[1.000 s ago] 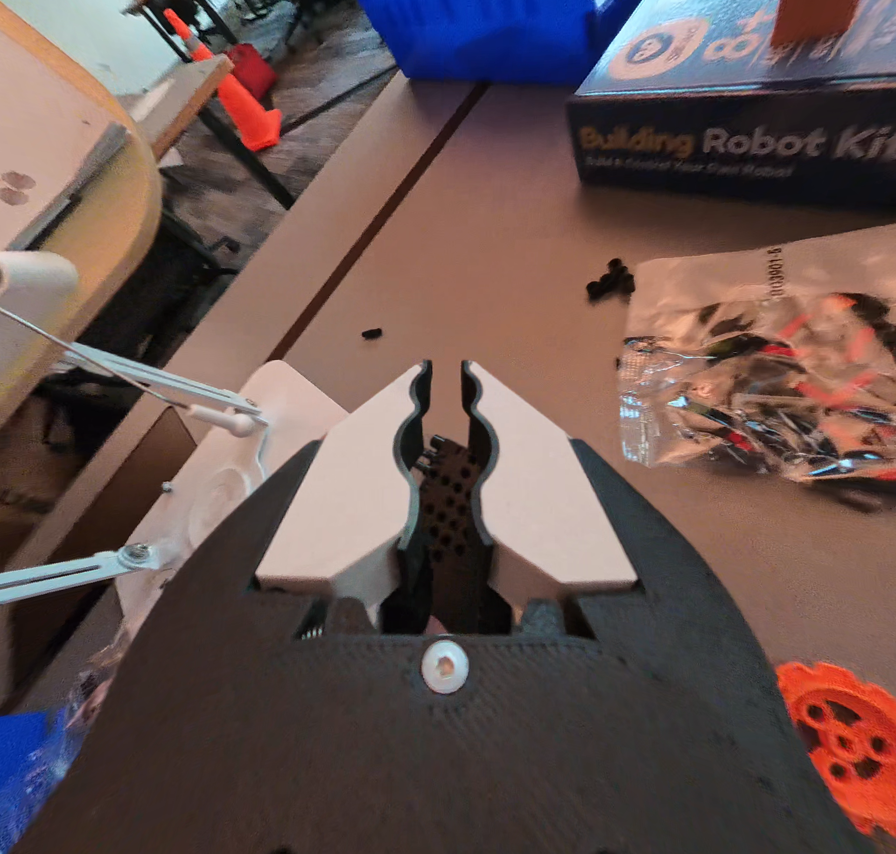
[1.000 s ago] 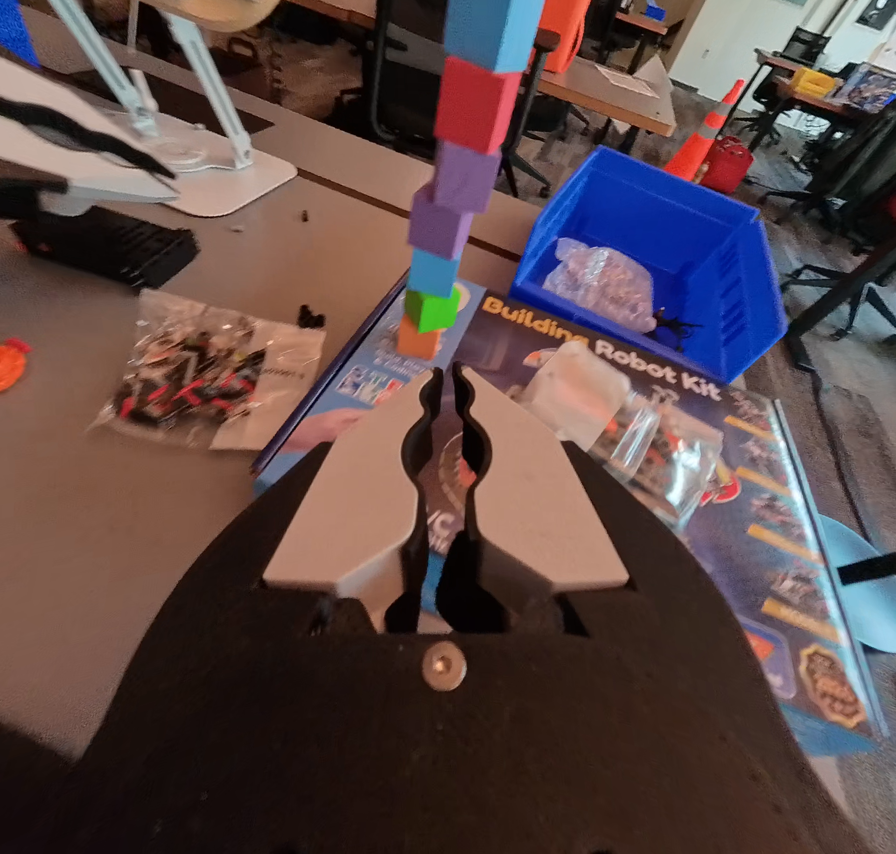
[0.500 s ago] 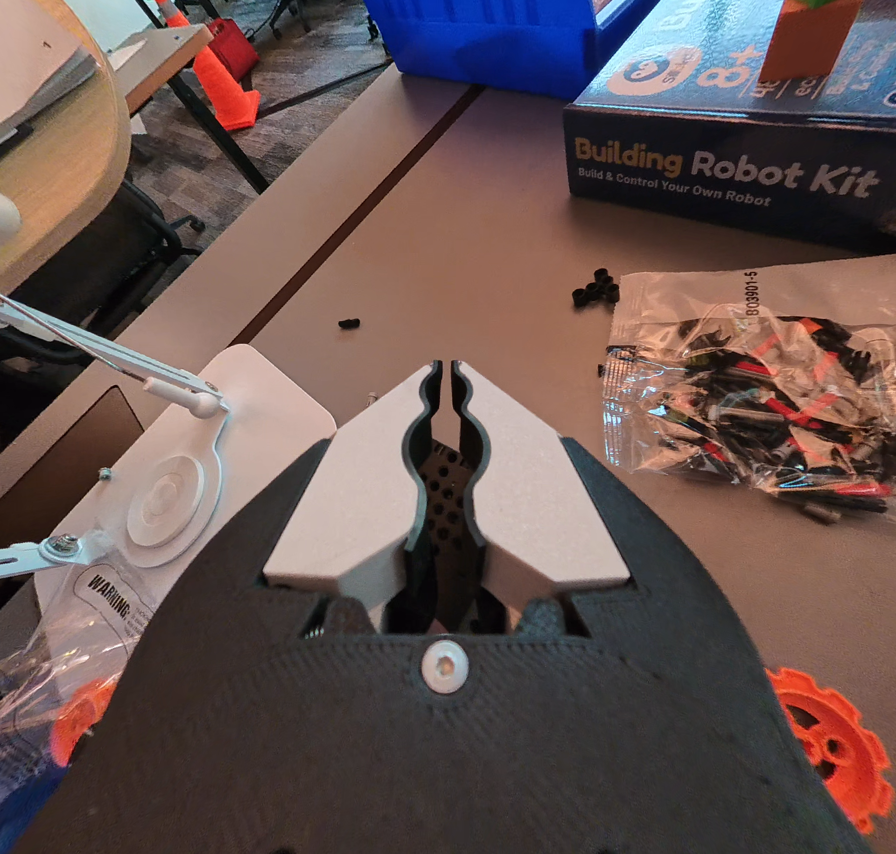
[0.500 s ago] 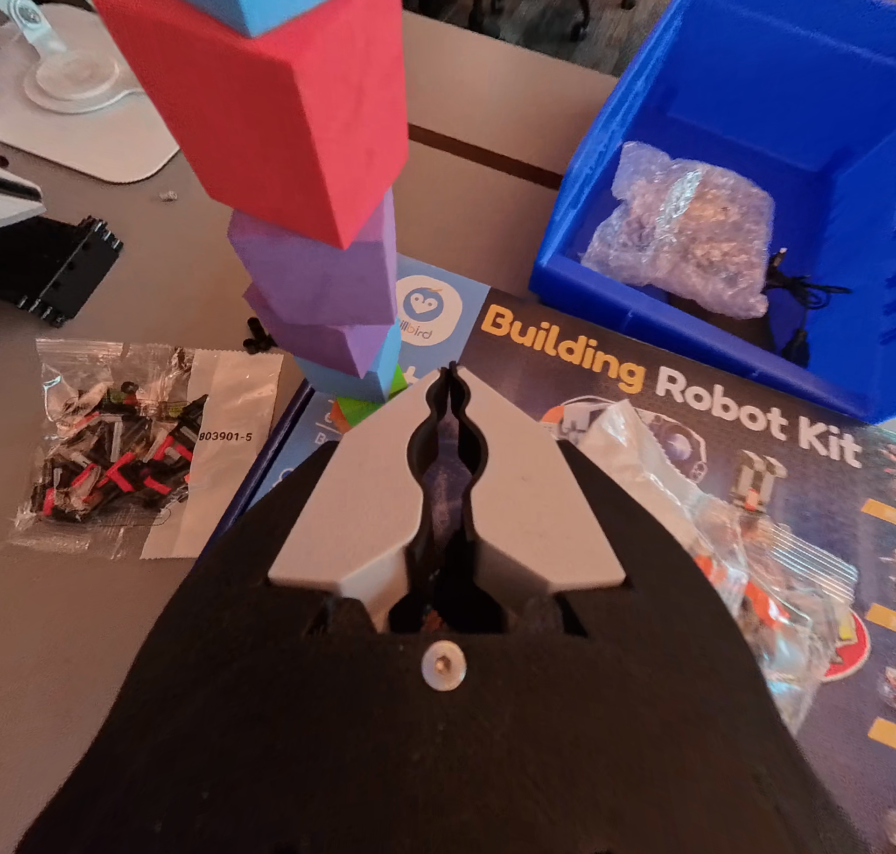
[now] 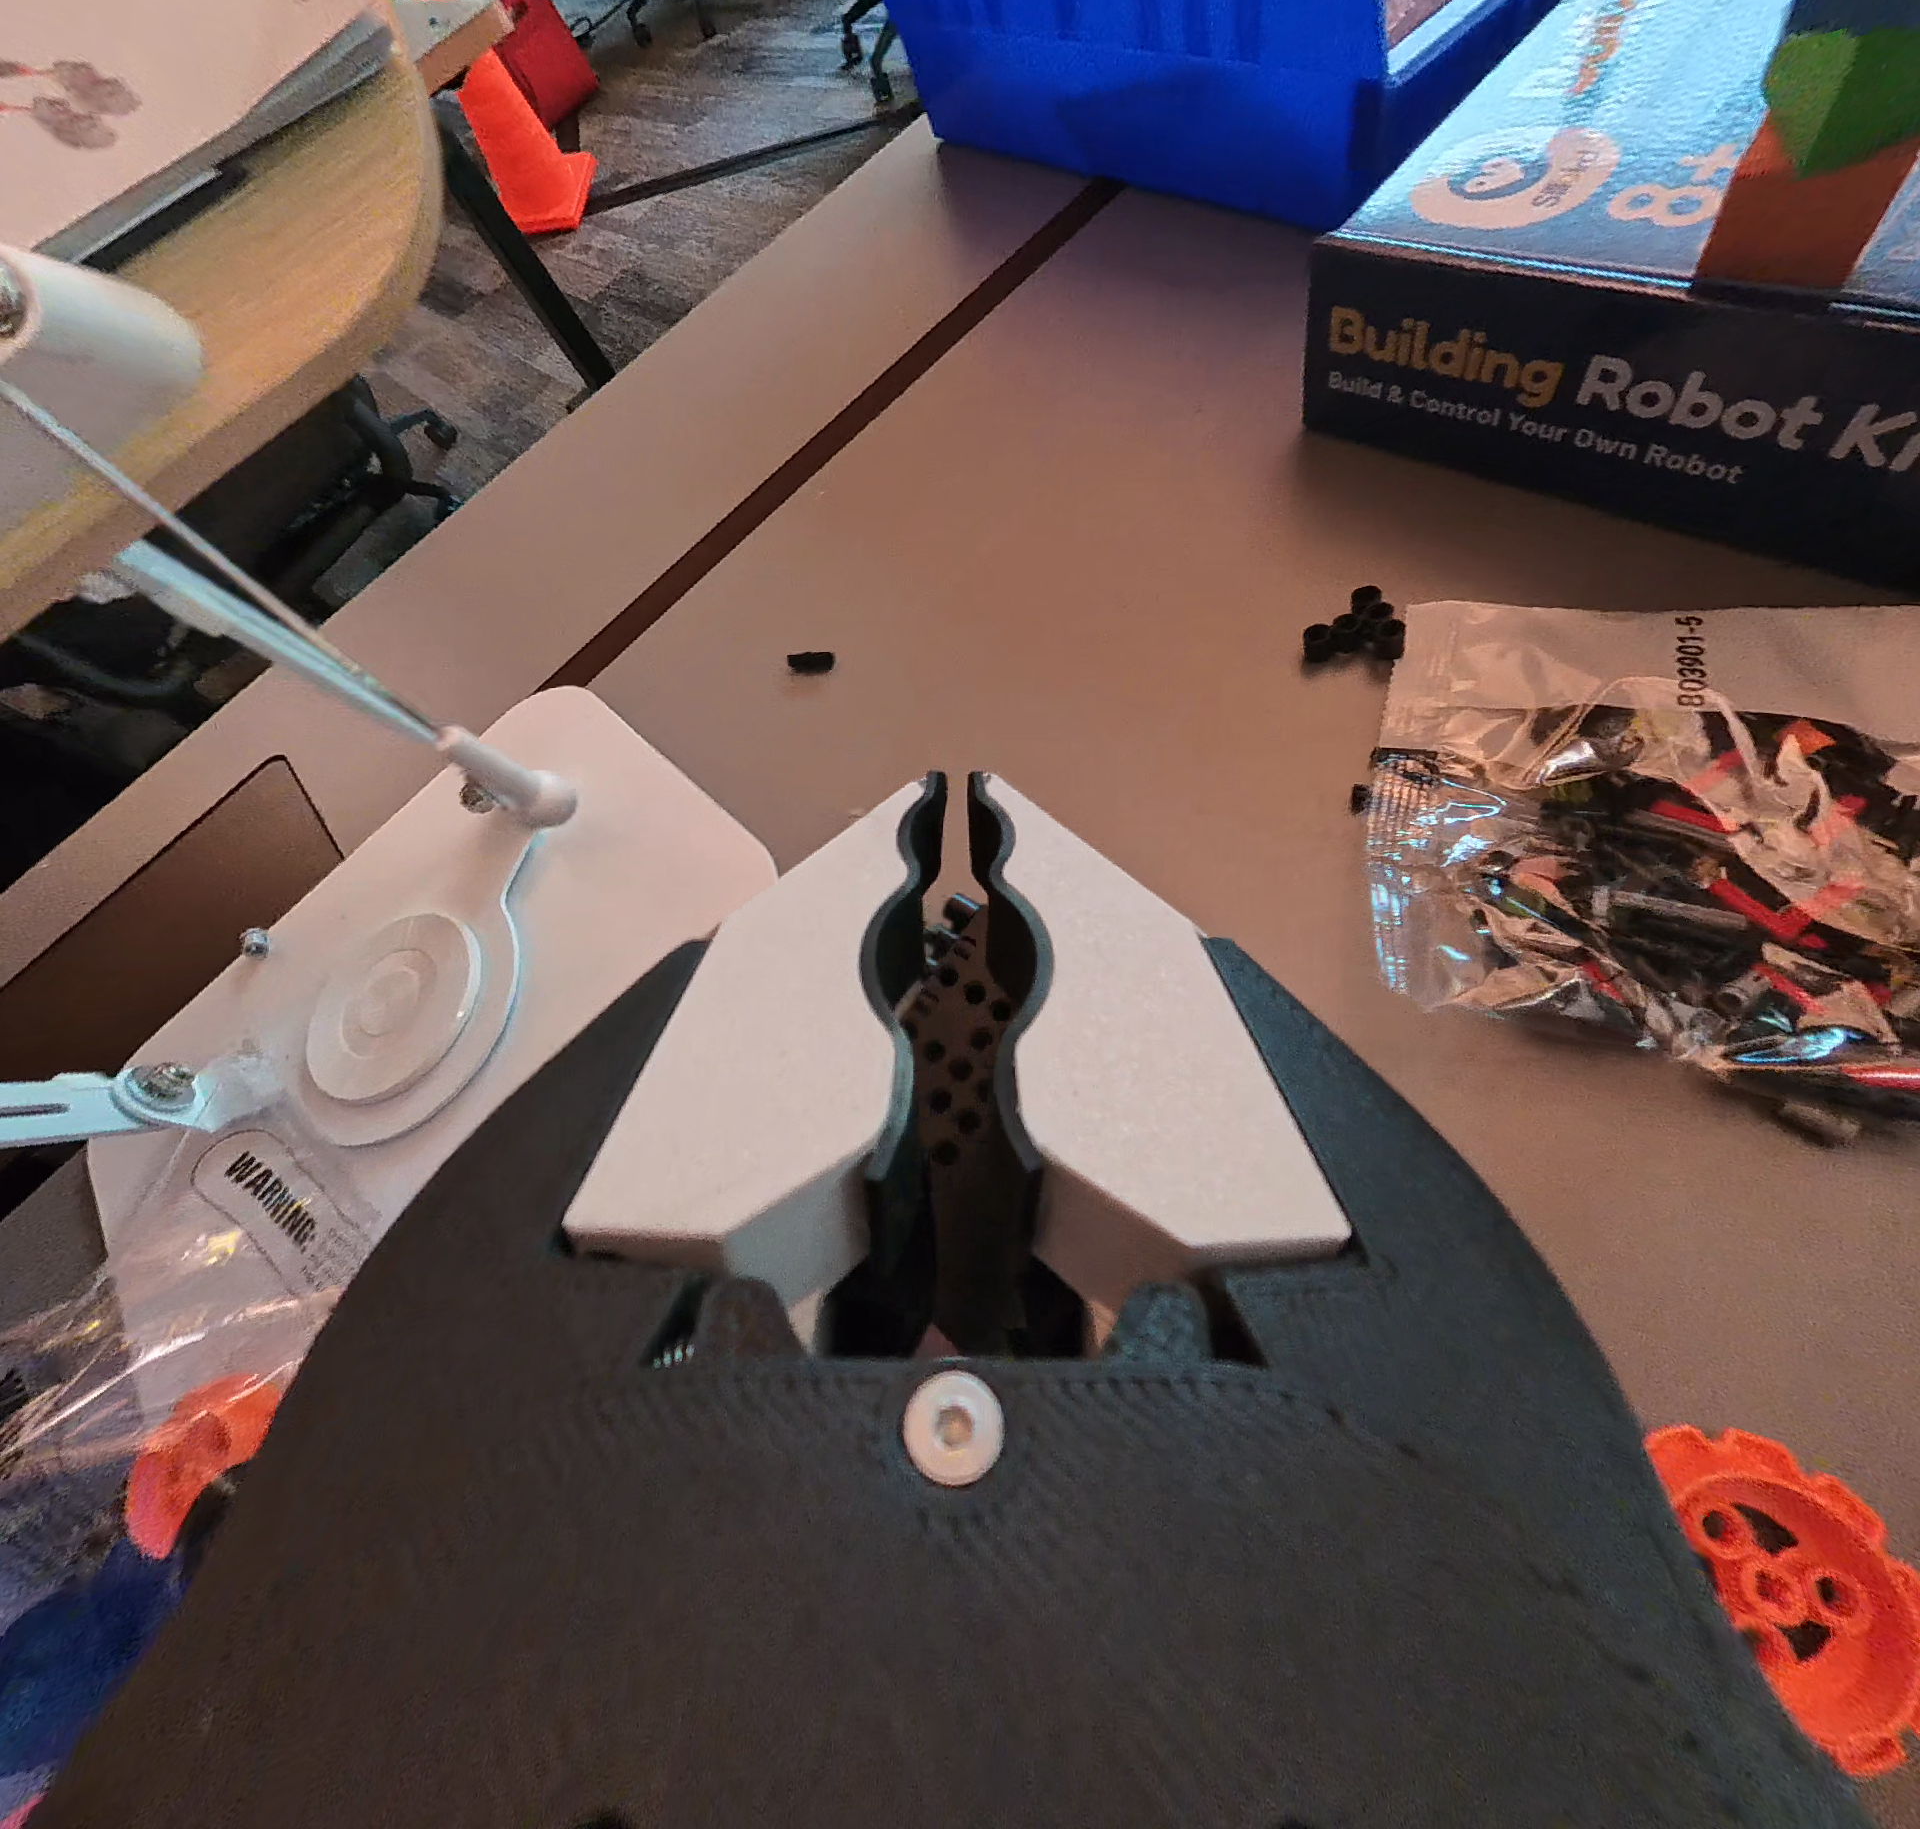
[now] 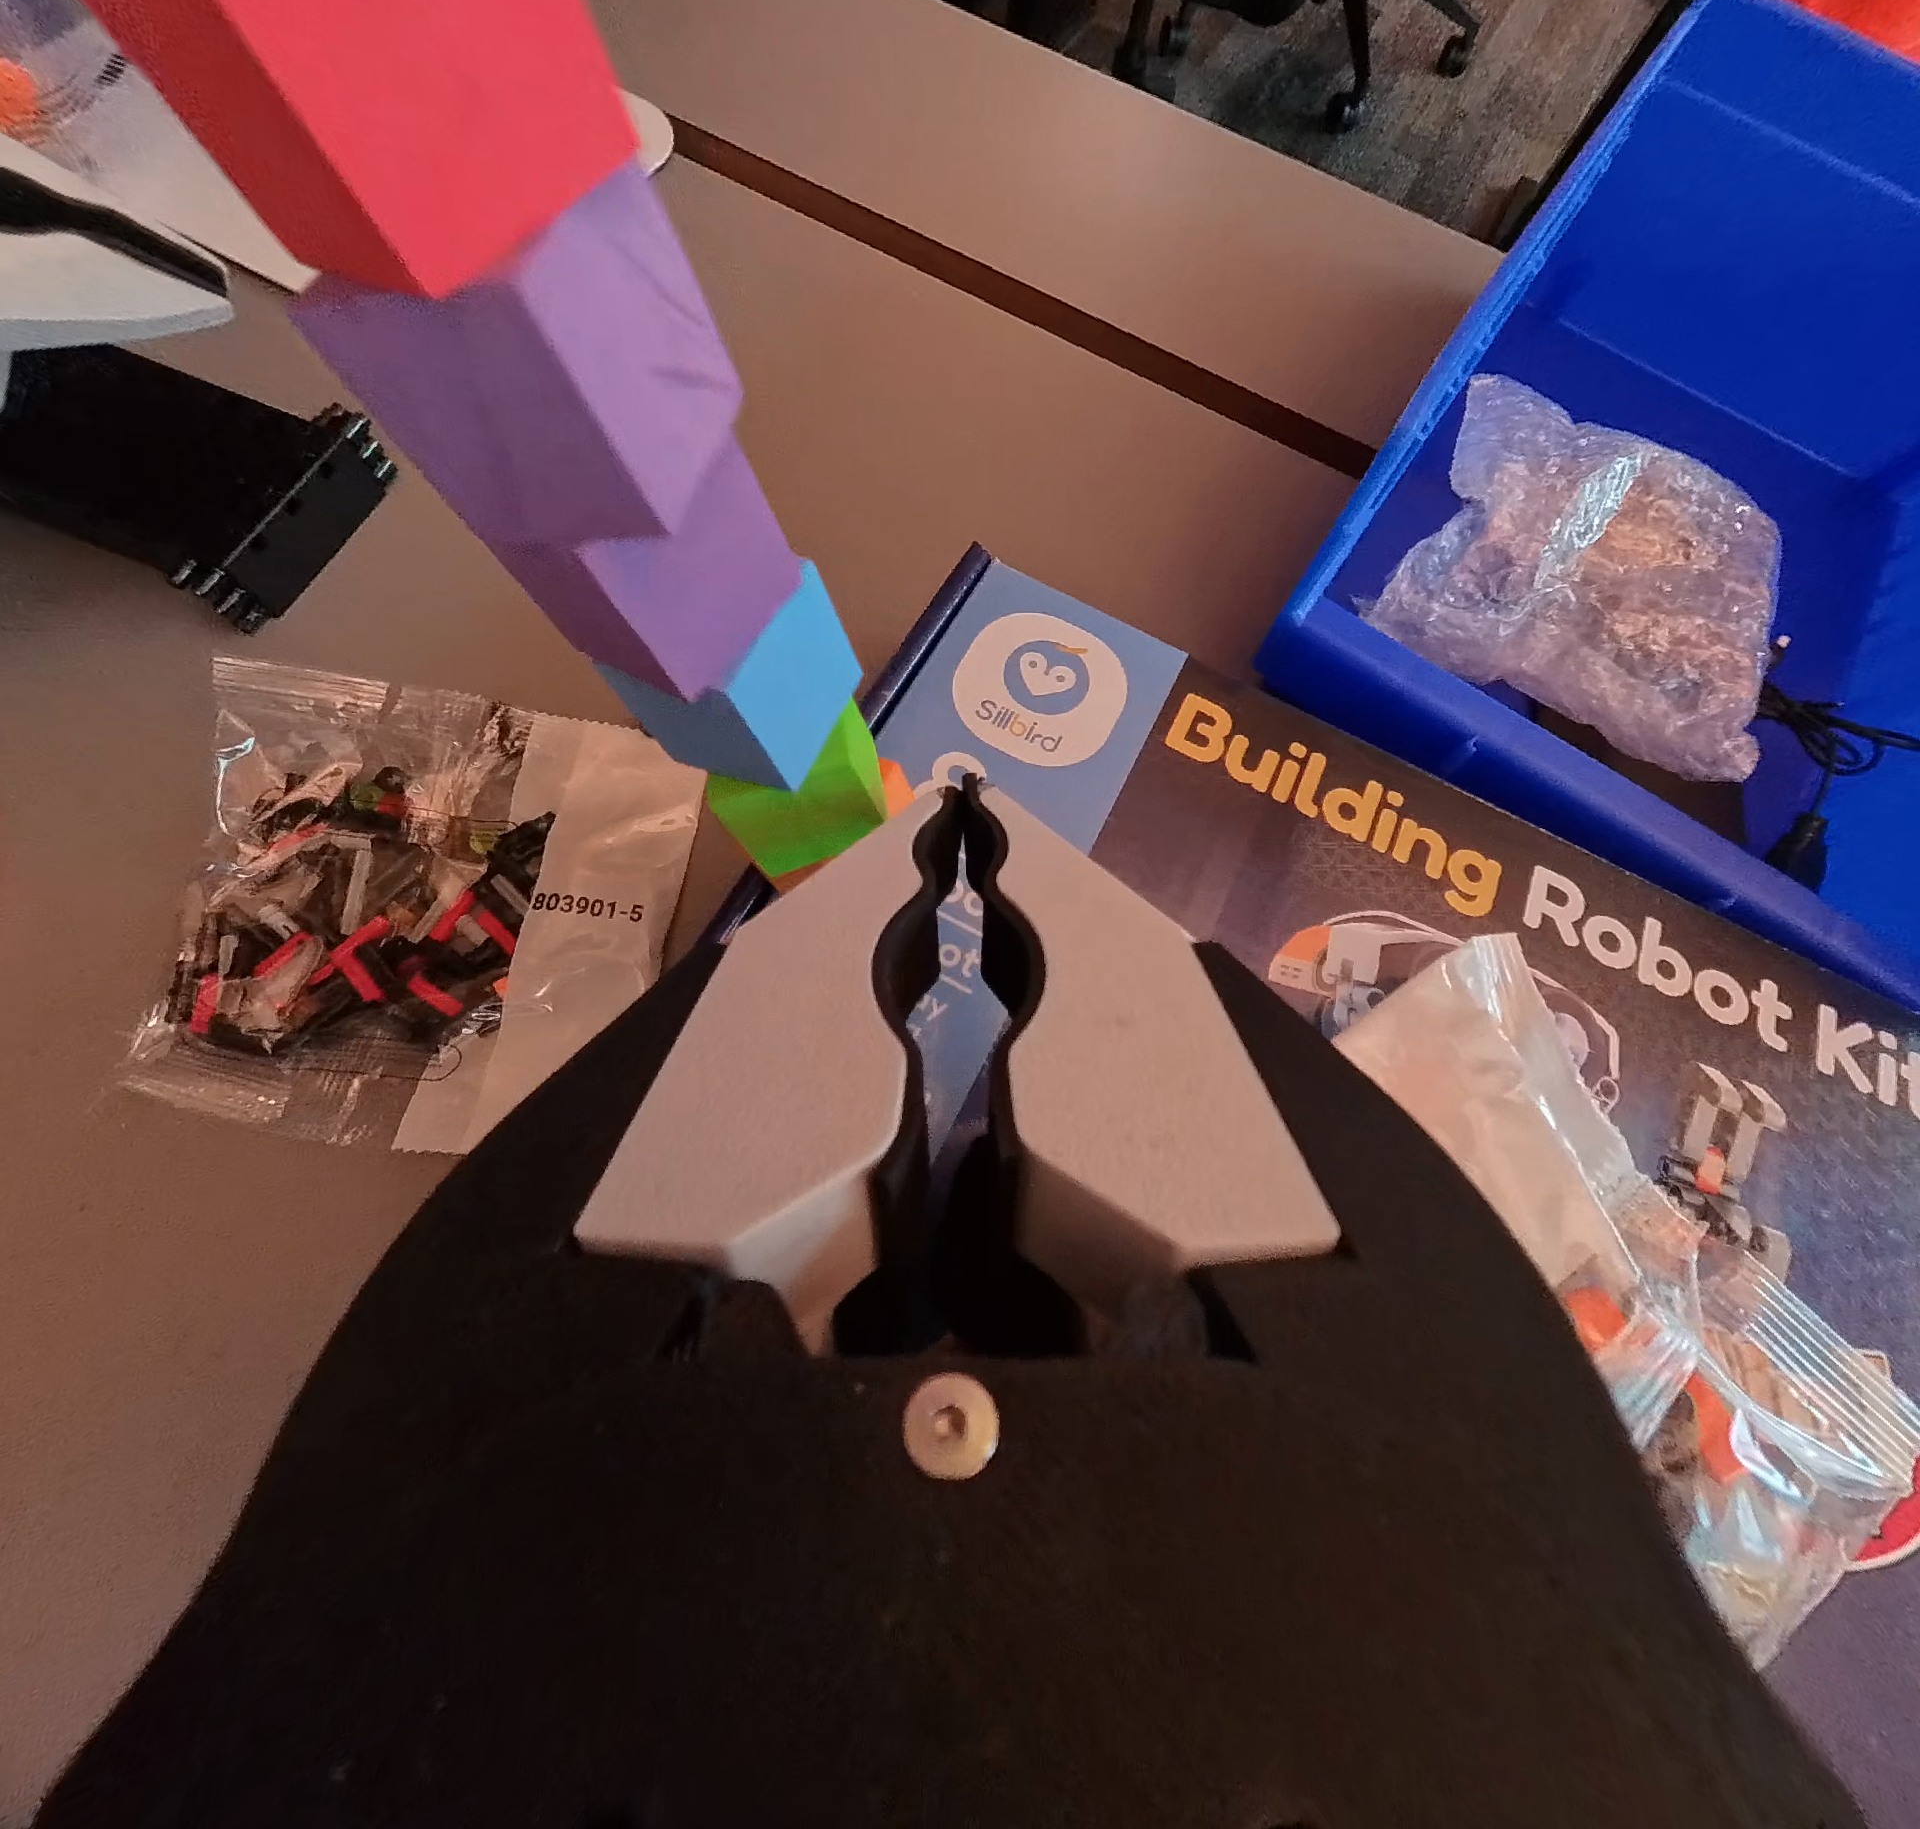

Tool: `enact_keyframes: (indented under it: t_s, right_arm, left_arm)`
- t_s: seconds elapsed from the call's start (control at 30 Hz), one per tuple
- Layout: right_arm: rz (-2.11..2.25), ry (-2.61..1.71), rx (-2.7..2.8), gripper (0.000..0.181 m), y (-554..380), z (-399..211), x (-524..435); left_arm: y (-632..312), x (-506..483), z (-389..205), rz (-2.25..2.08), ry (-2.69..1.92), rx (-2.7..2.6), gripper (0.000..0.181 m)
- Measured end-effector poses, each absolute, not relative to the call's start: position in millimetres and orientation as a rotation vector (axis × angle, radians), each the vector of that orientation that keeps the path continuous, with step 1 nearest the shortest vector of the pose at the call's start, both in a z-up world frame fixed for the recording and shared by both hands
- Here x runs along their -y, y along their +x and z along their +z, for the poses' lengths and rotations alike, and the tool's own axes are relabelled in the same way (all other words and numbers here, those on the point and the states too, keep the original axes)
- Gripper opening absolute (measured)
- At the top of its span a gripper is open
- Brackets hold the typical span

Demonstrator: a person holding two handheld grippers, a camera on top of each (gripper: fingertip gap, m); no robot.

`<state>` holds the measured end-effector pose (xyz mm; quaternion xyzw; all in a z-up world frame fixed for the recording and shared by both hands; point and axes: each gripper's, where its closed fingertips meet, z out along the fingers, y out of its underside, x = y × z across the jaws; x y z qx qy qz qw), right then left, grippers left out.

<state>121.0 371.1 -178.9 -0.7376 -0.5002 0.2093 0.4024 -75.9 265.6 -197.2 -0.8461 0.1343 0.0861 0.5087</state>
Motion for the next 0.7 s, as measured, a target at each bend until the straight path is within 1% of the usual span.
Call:
enact_keyframes:
  t_s: [0.17, 0.37, 0.57, 0.7]
  right_arm:
    - [0.541, -1.84, 1.229, 0.0, 127, -172, -366]
    - [0.524, -1.814, 1.241, 0.0, 131, -170, -354]
    - [0.501, -1.764, 1.291, 0.006, 127, -159, -342]
    - [0.49, -1.742, 1.365, 0.015, 116, -156, -336]
  left_arm:
    - [-90, -262, -192, 0.153, -2.035, -0.233, 0.003]
    - [-94, -261, -199, 0.08, -2.061, -0.205, 0.003]
    - [-92, -259, -203, 0.071, -2.08, -0.225, 0.004]
    - [-92, -259, -203, 0.073, -2.08, -0.229, 0.004]
